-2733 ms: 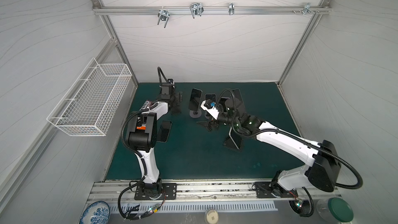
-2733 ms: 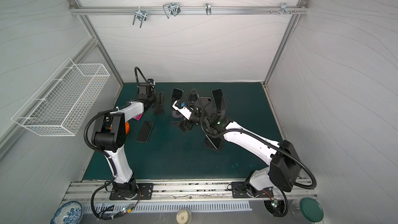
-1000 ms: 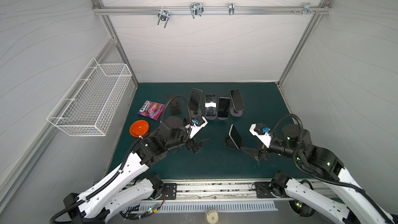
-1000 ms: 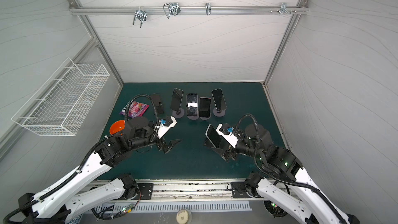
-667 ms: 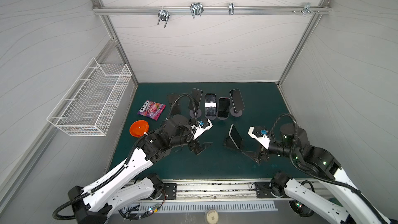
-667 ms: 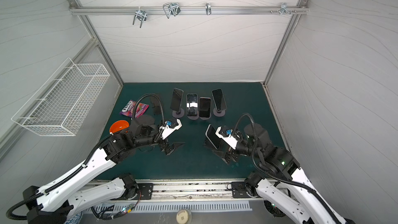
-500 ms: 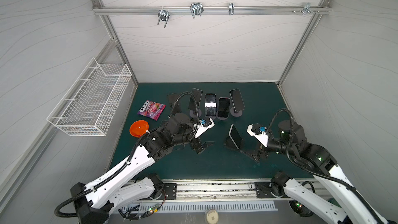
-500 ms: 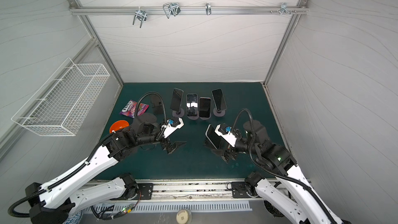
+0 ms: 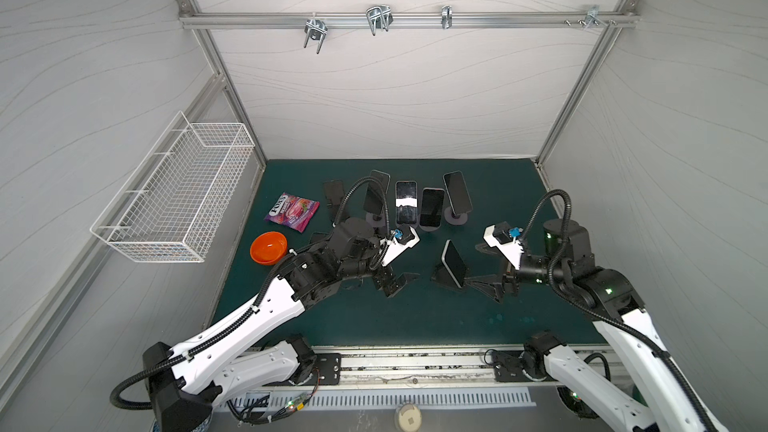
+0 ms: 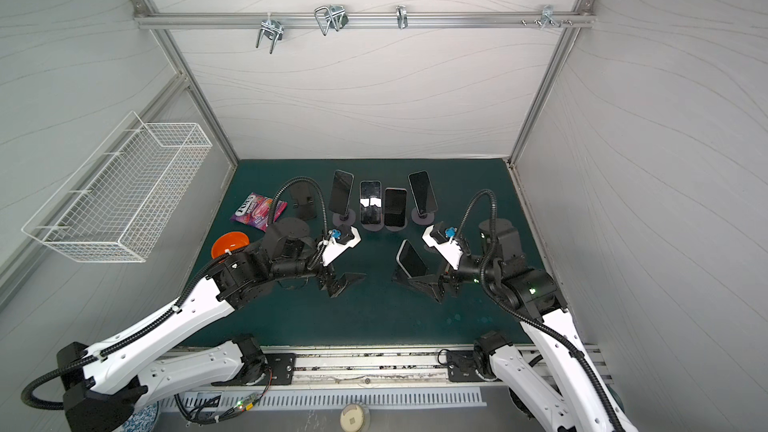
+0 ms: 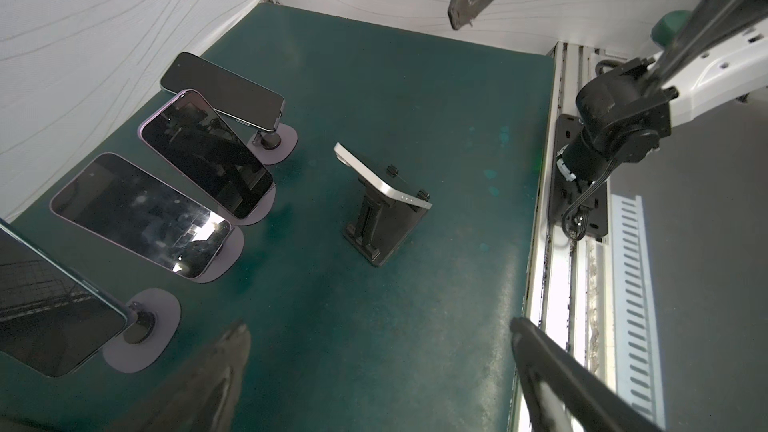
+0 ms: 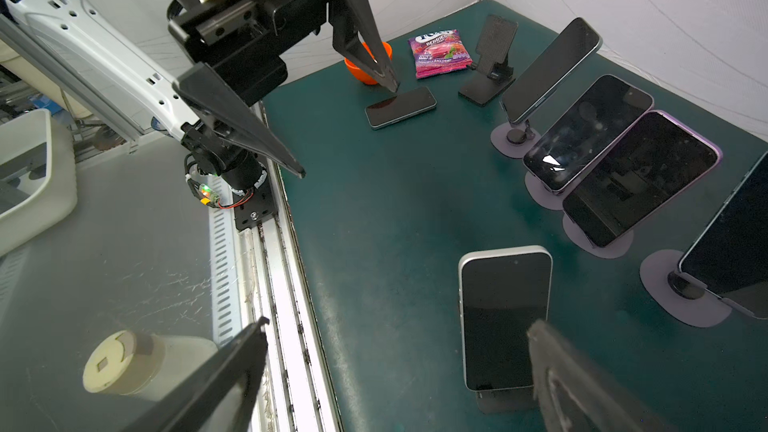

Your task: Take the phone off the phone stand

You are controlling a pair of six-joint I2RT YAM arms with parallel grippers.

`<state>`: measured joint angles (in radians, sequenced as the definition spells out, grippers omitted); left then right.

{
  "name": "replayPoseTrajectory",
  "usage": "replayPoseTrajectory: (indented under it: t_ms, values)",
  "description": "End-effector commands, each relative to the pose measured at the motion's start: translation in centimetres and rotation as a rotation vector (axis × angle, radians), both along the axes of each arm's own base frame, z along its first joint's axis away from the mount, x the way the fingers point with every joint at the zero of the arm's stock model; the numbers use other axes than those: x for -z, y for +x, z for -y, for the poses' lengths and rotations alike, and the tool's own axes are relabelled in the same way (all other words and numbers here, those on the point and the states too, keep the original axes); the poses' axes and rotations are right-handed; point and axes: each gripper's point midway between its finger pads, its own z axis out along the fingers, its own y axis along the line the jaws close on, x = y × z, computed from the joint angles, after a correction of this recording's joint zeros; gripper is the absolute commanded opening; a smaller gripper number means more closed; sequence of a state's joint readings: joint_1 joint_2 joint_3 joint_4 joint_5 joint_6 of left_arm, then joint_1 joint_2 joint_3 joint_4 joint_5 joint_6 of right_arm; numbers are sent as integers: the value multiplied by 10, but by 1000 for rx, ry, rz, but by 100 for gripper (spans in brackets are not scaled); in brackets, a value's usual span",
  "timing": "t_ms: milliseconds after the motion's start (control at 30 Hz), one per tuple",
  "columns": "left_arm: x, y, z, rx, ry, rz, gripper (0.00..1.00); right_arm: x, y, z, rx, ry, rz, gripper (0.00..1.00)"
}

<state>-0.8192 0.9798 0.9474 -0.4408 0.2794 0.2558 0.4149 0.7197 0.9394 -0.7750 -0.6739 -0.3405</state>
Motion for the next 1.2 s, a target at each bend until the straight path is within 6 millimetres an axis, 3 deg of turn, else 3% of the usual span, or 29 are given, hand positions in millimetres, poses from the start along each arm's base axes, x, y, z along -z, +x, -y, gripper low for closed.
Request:
replayPoseTrajectory:
  t_ms: [0, 400, 1167]
  values:
    - [-15, -2, 1, -34, -74, 6, 99, 5, -1, -1, -14, 18, -9, 99]
    - [-9, -5, -17, -142, -85, 7, 99, 34, 12, 4, 18, -42, 2, 99]
    - [0, -14, -9, -76, -25, -60, 99, 81, 59, -8, -9, -138, 50, 99]
